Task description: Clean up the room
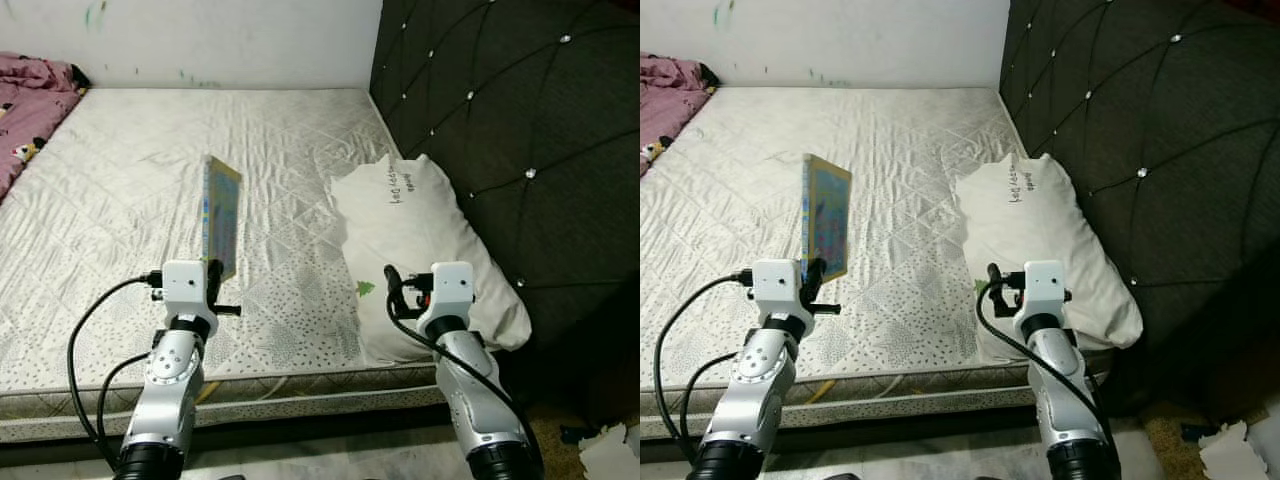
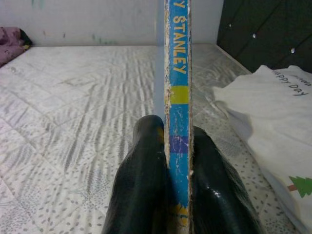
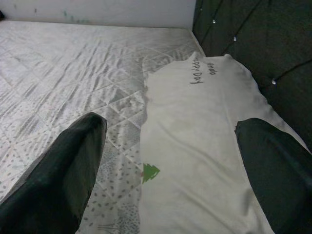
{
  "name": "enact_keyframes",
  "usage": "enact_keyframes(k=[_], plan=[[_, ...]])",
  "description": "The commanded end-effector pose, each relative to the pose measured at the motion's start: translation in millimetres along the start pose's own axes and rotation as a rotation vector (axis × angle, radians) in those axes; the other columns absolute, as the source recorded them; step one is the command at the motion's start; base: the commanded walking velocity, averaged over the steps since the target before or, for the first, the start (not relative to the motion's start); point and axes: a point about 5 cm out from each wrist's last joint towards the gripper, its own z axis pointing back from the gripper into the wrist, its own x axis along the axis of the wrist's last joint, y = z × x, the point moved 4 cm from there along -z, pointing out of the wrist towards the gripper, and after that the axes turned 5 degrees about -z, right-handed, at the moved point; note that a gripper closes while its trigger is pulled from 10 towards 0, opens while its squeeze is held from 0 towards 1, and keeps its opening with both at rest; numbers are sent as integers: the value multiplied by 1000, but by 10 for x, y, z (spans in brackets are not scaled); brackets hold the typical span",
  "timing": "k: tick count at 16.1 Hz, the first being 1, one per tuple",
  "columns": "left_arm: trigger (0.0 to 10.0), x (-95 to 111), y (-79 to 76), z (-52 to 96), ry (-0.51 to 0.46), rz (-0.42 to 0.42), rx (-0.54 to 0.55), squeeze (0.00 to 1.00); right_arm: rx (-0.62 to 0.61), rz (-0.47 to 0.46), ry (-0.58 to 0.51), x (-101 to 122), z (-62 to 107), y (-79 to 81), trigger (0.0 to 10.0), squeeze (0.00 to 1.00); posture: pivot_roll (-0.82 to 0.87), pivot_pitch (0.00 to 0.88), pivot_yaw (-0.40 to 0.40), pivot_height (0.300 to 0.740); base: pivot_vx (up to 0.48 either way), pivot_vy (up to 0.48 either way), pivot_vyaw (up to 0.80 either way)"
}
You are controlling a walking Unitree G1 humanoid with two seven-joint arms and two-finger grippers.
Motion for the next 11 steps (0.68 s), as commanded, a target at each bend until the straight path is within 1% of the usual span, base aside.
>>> enact_keyframes(k=[1,6,11], plan=[[10000,119,20,-36,-39,10,11,0,-14,-7,2,13,-9,-43,10000,0,-14,0,-12,740,0,0,-800],[10000,145,16,-36,-51,4,13,0,-12,-2,-4,24,-17,-39,10000,0,-11,0,-12,740,0,0,-800],[10000,144,-11,-35,-51,10,2,0,6,7,-17,48,-14,-6,10000,0,-10,0,-11,740,0,0,0]])
